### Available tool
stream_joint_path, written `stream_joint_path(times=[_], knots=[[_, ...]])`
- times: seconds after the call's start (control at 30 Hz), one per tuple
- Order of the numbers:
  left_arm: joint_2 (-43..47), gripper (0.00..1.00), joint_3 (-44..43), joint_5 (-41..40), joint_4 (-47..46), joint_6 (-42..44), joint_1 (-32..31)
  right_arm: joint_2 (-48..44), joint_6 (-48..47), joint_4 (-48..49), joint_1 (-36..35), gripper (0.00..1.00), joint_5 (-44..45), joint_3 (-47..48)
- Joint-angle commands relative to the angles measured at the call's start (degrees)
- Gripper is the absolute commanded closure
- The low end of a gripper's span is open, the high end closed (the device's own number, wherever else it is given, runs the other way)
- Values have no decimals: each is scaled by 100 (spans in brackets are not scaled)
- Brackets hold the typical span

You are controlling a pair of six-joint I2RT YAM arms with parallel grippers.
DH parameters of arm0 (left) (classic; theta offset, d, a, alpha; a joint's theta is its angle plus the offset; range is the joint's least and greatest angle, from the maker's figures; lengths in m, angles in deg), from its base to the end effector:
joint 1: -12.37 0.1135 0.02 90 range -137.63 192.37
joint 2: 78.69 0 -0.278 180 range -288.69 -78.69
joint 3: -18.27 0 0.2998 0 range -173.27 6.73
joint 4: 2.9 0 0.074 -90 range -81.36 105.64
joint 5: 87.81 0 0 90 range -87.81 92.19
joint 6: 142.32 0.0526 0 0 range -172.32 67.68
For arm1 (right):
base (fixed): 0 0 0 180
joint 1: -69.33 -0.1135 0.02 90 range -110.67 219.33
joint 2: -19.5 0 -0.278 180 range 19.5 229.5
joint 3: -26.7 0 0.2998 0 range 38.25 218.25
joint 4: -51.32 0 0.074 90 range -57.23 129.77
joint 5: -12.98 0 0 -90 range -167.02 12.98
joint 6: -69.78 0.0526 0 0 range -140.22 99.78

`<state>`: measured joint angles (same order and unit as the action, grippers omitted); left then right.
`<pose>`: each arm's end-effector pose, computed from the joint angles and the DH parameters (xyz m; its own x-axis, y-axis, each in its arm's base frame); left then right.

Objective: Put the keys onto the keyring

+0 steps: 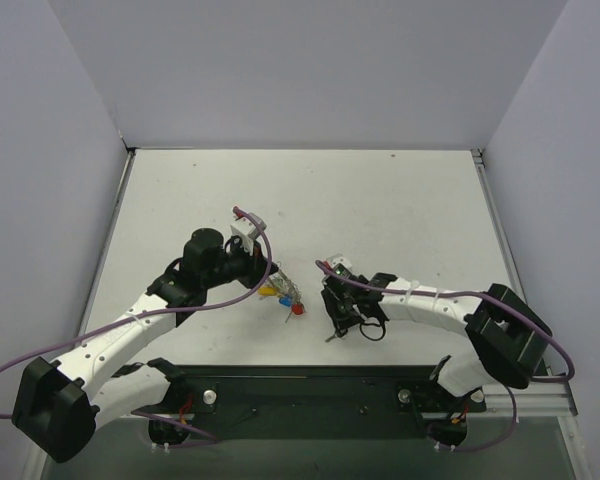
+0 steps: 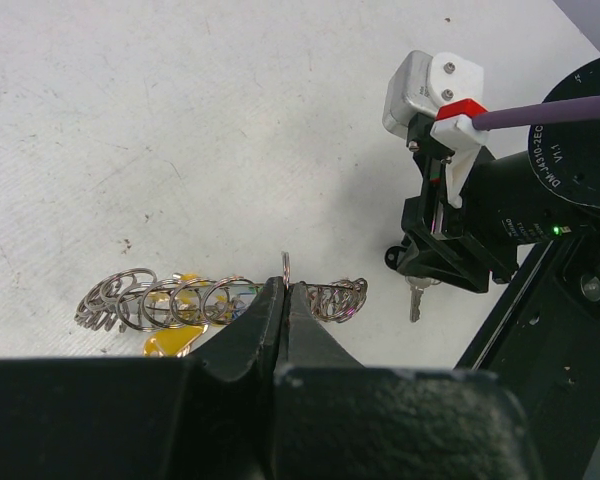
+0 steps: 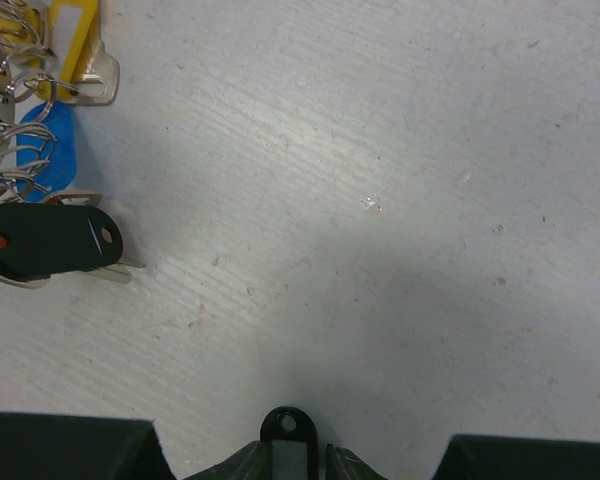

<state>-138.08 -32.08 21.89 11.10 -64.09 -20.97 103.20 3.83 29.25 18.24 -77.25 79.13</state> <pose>0.2310 -0.1732 0.2573 -0.4785 0.0849 -0.8740 0.6936 0.6470 -0.3169 0.2017 0.2502 0.1326 -0.7778 -0.3148 -0.5439 -0.5066 0.8263 0.2463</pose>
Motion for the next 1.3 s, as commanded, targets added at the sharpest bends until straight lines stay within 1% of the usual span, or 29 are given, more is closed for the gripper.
stream_joint_path(times=[0.0,0.07,0.1,0.2,0.27,0.33,0.43,0.47,0.63,0.77,0.8,0.83,0.87,1.03,1.13,1.27], knots=[[139,100,-171,-19,-272,34,-58,-258,187,-661,-15,72,58,-124],[139,100,-171,-28,-272,34,-67,-389,283,-723,-6,70,58,-133],[156,100,-162,-28,-281,34,-76,-451,310,-758,3,62,67,-116],[130,100,-153,-37,-290,26,-85,-749,468,-828,-6,48,163,-81],[121,100,-171,-37,-281,26,-102,-977,547,-872,11,44,251,-63],[130,100,-189,-46,-264,34,-111,-1153,697,-960,38,43,208,-63],[156,100,-171,-54,-290,34,-129,-1286,1030,-1013,117,44,58,-124],[148,100,-171,-54,-290,34,-129,-1321,1127,-1013,160,45,-168,-220],[165,100,-145,-54,-290,26,-146,-1724,1724,-943,345,52,-477,-625],[191,100,-118,-46,-325,26,-164,-2085,1919,-689,854,55,-952,-1046],[183,100,-118,-54,-325,17,-172,-2147,1936,-549,1029,58,-1153,-1213],[183,100,-118,-54,-334,26,-173,-2243,1980,-469,1074,58,-1207,-1275],[183,100,-101,-54,-325,26,-181,-2253,2033,-407,1118,61,-1303,-1337],[209,100,-118,-81,-316,26,-199,-2069,2296,348,1330,65,-1971,-1732],[244,100,-101,-107,-307,34,-199,-1990,2402,577,1347,67,-2104,-1838],[236,100,-83,-116,-307,34,-208,-1989,2420,595,1417,71,-2078,-1917]])
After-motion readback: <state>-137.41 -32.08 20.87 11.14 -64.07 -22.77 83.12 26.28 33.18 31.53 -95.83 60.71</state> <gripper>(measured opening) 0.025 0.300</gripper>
